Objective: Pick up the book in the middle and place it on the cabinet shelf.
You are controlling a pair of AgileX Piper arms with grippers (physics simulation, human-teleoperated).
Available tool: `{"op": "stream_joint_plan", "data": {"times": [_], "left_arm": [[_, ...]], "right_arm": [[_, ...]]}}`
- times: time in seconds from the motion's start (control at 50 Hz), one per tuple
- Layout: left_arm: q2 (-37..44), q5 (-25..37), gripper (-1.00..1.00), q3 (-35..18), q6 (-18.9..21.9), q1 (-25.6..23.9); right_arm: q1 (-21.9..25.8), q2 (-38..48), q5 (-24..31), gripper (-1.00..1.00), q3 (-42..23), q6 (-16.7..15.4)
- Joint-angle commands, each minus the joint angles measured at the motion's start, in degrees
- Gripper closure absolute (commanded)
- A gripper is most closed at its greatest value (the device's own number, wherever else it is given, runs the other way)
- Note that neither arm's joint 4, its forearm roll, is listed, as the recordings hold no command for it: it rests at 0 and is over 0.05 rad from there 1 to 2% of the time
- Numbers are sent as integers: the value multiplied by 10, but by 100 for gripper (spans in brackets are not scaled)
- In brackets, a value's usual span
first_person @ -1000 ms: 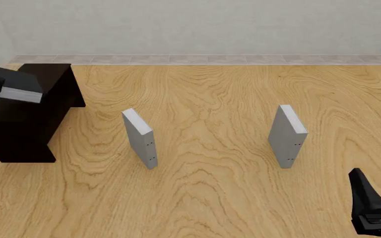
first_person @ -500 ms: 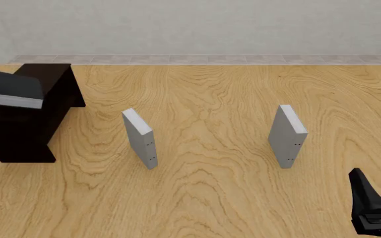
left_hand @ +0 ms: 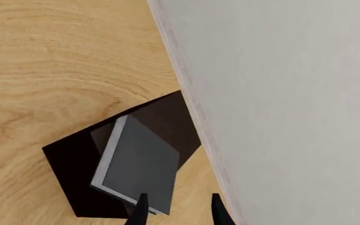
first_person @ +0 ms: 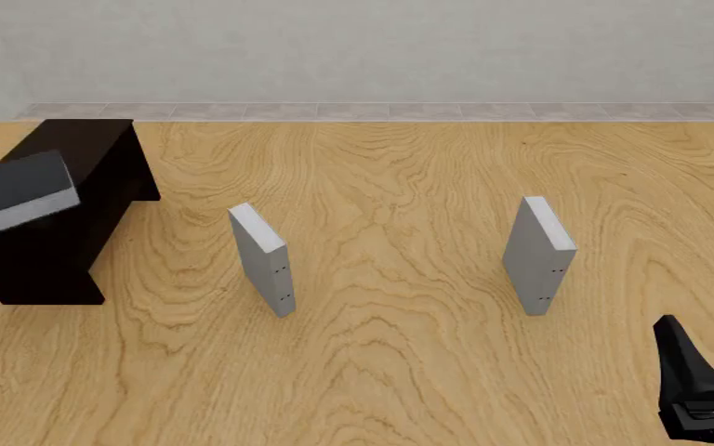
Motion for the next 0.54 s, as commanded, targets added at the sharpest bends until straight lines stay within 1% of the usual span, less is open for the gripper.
{"op": "stream_joint_plan", "data": {"times": [0.02,0.14,0.18,0.22,0.24,0.28,0.32,0.34,0.36,0.38,0.4,0.42,0.46,0.5,0.52,0.54], "left_arm": [[-40,37,-100,8,-10,-16],[-68,50,-100,15,-1,-18],[-80,52,-100,11,17,-16],[-85,49,-100,20,12,-21],[-94,46,-100,23,26,-23],[-103,40,-100,33,34,-32],[-114,39,-100,36,51,-32],[-114,39,-100,36,51,-32],[-123,33,-100,60,36,-64],[-127,34,-100,59,55,-68],[-131,32,-100,66,52,-78],[-144,25,-100,71,57,-72],[-172,14,-100,65,86,-62],[-179,10,-100,67,89,-67],[-193,3,-100,68,114,-66],[-193,3,-100,68,114,-66]], "right_arm": [[0,0,0,-100,0,0],[0,0,0,-100,0,0],[0,0,0,-100,0,0],[0,0,0,-100,0,0],[0,0,0,-100,0,0],[0,0,0,-100,0,0],[0,0,0,-100,0,0],[0,0,0,-100,0,0],[0,0,0,-100,0,0],[0,0,0,-100,0,0],[0,0,0,-100,0,0],[0,0,0,-100,0,0],[0,0,0,-100,0,0],[0,0,0,-100,0,0],[0,0,0,-100,0,0],[0,0,0,-100,0,0]]}}
